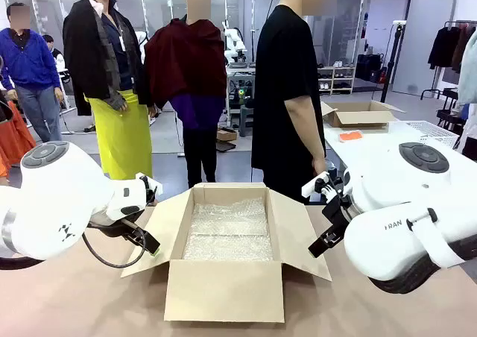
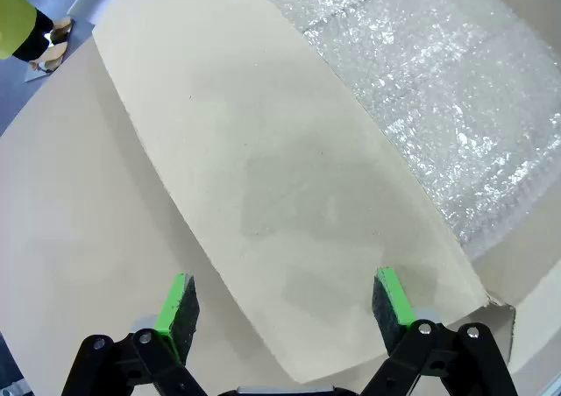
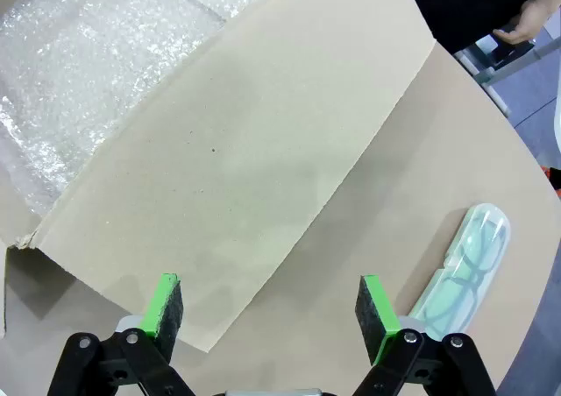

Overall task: Pack the glasses set securely to prepare it for shipping.
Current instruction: Place the Glasses case inside the Package Box.

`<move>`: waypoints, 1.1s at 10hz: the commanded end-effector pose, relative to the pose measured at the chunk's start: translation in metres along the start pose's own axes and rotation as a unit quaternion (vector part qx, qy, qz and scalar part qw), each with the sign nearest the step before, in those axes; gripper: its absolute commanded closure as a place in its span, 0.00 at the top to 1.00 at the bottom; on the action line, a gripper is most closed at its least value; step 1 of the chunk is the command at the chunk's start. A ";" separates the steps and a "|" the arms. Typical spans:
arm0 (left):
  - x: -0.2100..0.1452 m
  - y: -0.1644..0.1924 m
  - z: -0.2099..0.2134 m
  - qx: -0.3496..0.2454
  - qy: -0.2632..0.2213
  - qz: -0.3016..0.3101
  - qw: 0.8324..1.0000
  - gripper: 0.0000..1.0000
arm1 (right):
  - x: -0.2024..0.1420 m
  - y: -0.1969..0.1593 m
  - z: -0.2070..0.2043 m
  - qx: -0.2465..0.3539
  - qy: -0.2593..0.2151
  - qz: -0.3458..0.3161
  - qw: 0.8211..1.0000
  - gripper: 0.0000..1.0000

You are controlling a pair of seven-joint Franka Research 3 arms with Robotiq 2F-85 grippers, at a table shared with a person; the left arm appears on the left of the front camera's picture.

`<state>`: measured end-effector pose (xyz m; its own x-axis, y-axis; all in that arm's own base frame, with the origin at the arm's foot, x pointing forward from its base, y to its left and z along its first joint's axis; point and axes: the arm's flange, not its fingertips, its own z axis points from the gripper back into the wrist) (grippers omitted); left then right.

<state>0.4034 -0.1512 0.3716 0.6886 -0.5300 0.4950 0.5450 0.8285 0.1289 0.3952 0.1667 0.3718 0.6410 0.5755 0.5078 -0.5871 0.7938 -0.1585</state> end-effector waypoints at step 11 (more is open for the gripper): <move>0.029 -0.010 0.051 -0.025 -0.048 -0.072 0.996 1.00 | 0.011 -0.021 0.018 -0.007 0.036 -0.035 0.999 1.00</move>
<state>0.4009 -0.1664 0.3992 0.6147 -0.5818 0.5326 0.5974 0.7843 0.1674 0.4018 0.1566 0.3814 0.6679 0.5594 0.4909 -0.5664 0.8099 -0.1522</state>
